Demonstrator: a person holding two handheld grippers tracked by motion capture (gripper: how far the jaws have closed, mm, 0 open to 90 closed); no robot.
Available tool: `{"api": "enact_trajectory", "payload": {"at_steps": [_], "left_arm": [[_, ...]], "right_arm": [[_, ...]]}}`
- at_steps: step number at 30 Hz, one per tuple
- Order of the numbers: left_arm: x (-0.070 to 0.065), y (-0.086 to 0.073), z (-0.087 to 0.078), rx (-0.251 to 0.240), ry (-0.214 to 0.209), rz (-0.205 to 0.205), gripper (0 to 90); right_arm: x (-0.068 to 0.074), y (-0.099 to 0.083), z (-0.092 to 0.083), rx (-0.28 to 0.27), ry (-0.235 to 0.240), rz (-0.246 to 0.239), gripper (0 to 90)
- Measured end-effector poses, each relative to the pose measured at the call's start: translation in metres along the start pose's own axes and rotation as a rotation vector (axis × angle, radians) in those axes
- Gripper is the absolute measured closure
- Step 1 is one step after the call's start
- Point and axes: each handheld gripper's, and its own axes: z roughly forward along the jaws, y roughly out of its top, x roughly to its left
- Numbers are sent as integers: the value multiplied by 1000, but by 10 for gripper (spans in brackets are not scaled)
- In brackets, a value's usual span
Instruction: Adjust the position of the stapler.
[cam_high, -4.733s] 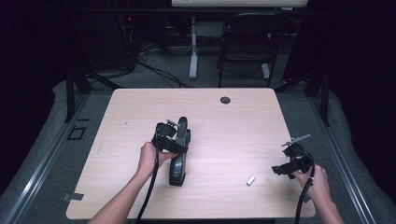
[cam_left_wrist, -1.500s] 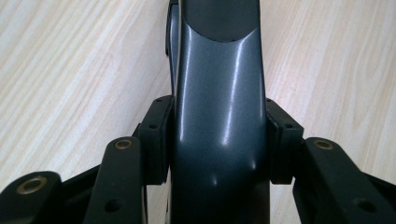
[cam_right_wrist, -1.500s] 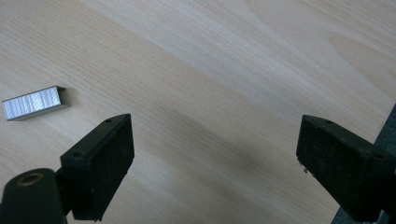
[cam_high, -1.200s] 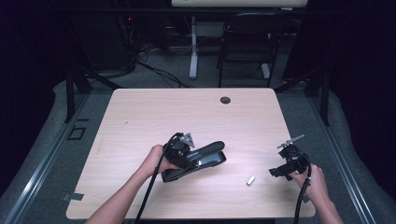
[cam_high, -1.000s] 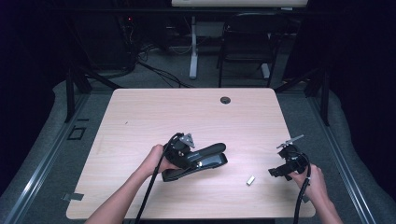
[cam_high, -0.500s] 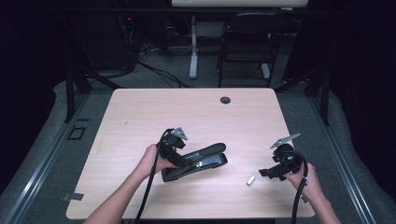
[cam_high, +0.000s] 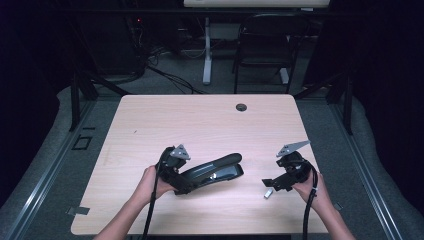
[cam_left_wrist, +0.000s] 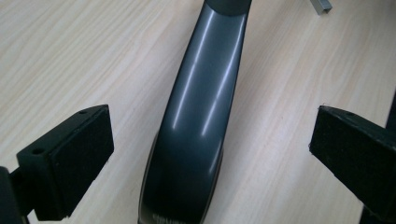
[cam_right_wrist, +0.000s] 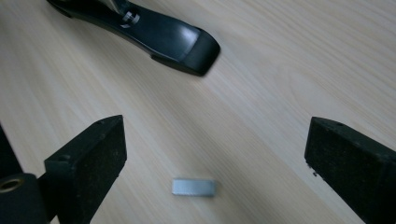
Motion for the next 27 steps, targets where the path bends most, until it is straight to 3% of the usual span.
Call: {"api": "enact_trajectory", "payload": {"at_steps": [7,8,11,19,23,27], "left_arm": [[10,-17,-5,14,55,-19,0],[17,-20,-1,35,39,-32,0],[23,-25,3,51,29,-51,18],[22,-34,5,74,26,-83,22],[22,-35,7,79,26,-77,41],[20,-34,14,90,-1,-48,159]], "right_arm": [[9,17,15,2,34,-18,141],[9,20,20,-1,40,-10,144],[11,29,31,-6,44,-7,154],[22,51,46,-22,47,-64,215],[27,58,50,-27,39,-89,236],[29,66,57,-40,7,-93,273]]}}
